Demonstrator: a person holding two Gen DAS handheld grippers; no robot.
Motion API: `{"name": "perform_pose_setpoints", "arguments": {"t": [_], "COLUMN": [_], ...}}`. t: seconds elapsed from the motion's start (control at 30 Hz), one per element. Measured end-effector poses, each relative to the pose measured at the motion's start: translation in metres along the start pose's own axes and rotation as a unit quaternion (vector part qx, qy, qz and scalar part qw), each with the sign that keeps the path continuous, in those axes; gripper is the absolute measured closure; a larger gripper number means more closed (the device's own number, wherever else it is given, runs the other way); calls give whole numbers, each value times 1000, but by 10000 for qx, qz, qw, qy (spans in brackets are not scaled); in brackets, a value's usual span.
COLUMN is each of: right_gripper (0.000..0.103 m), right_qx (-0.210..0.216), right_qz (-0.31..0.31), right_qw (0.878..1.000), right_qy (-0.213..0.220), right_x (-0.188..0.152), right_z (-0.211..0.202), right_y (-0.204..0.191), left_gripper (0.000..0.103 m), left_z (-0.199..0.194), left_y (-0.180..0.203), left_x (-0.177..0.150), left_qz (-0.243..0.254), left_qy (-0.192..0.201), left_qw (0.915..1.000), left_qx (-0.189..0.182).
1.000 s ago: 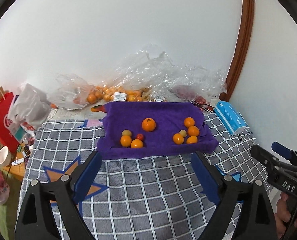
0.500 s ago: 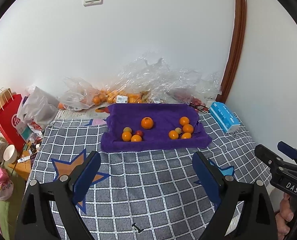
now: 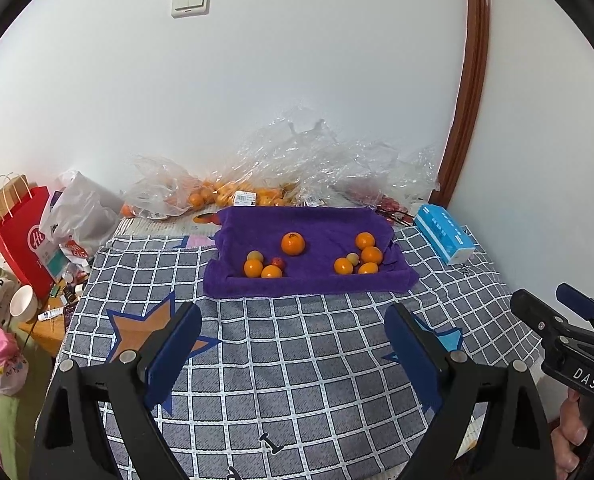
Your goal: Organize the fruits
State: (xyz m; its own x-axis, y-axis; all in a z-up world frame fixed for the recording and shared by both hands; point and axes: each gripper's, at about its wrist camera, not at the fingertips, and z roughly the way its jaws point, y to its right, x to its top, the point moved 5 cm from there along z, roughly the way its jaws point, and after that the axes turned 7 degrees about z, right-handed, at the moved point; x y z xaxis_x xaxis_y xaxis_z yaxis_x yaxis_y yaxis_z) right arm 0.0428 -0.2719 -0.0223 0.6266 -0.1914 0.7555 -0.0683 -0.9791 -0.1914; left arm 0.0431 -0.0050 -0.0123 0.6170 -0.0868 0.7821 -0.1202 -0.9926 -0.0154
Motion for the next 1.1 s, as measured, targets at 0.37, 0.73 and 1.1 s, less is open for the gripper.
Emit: {"name": "perform_pose_setpoints", "arguments": {"t": [0.37,0.73,1.1], "right_gripper": [4,4,4], "right_qx": [-3,-13,-6], "right_qz": [31,28,64], "right_qw": [10000,10000,10000], "right_qy": [1,-5,-11], "right_x": [0,-1,-2], "right_z": [-3,-3,-4], "right_y": [1,3,3], "left_gripper": [10,10,10], "left_z": [0,0,0], "left_y": [0,1,2], "left_x": [0,-2,-2], "left_qz": [-17,-19,-25], "left_qy": [-19,-26,-19], "left_qw": [10000,10000,10000], "left_qx": [9,-19,-25]}}
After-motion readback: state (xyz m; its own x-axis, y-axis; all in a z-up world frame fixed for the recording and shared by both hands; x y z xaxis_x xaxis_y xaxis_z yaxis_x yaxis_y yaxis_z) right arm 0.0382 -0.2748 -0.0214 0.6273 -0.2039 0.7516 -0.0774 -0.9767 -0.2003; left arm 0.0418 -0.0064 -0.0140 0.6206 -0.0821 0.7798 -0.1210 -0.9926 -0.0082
